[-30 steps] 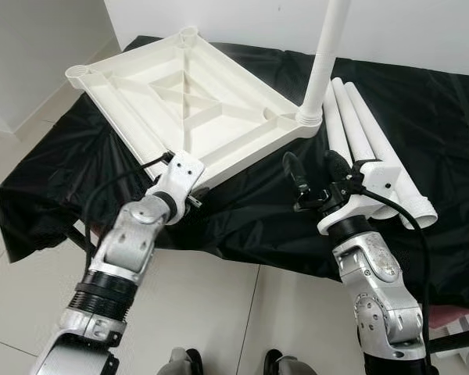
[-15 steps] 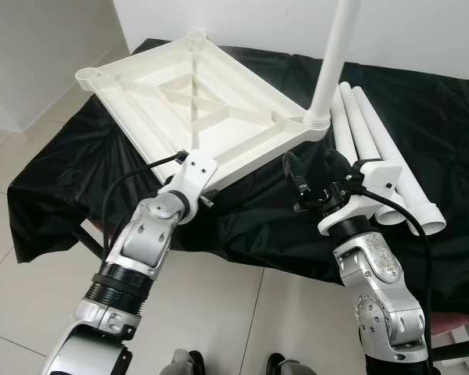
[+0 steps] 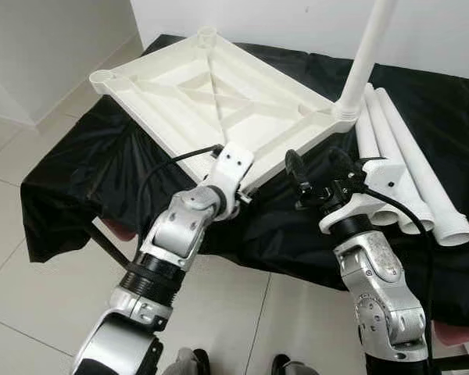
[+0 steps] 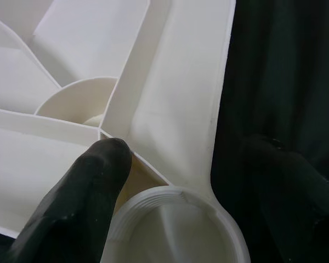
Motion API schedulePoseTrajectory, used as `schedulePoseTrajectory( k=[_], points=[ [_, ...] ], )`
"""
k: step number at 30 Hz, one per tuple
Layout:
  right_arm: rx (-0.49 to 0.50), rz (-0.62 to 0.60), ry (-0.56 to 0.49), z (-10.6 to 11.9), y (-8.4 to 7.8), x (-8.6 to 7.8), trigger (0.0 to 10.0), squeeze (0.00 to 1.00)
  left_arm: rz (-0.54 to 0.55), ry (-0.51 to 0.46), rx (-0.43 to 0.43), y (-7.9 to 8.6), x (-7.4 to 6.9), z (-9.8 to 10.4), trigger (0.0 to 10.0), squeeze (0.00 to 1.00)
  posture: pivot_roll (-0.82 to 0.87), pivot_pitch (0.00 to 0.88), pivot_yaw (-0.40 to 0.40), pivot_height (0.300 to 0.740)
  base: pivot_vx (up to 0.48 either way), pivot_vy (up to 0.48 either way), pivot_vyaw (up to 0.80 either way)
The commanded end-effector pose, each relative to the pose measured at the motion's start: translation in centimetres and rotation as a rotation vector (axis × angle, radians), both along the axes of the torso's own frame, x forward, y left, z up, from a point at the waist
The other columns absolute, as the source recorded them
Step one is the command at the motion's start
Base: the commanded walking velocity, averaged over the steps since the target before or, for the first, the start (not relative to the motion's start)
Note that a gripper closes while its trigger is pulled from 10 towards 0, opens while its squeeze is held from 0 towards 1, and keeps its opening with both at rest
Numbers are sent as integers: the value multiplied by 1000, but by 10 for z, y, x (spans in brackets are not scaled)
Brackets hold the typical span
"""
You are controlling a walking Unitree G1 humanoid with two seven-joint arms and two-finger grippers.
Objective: Building children table
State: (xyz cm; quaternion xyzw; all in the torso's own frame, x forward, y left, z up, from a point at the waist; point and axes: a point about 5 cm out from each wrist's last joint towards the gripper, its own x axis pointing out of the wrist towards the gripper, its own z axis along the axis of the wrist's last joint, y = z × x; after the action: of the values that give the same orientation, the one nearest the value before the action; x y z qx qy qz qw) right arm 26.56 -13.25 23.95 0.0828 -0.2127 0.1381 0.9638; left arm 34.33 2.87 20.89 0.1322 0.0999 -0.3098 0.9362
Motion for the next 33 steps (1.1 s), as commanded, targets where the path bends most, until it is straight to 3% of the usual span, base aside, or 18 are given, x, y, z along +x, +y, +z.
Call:
schedulePoseTrajectory(
  k=[1,12,16,26,33],
  points=[
    [11,3,-5,2,1,-3,10000,0,-106,141,-12,-17,-8,-21,10000,0,-77,226,83,740,0,0,0],
    [32,-35,-44,8,-3,-2,10000,0,-186,170,-75,-56,-24,-14,10000,0,-77,230,82,740,0,0,0],
    [74,-177,-149,29,-22,-1,10000,0,-248,169,-93,-77,-35,-10,10000,0,-80,234,87,740,0,0,0],
    [65,-337,-175,36,-40,-2,10000,0,-261,144,-126,-93,-33,0,10000,0,-80,236,93,740,0,0,0],
    [59,-368,-165,33,-43,-1,10000,0,-259,110,-171,-108,-33,8,10000,0,-85,232,94,740,0,0,0]
  ],
)
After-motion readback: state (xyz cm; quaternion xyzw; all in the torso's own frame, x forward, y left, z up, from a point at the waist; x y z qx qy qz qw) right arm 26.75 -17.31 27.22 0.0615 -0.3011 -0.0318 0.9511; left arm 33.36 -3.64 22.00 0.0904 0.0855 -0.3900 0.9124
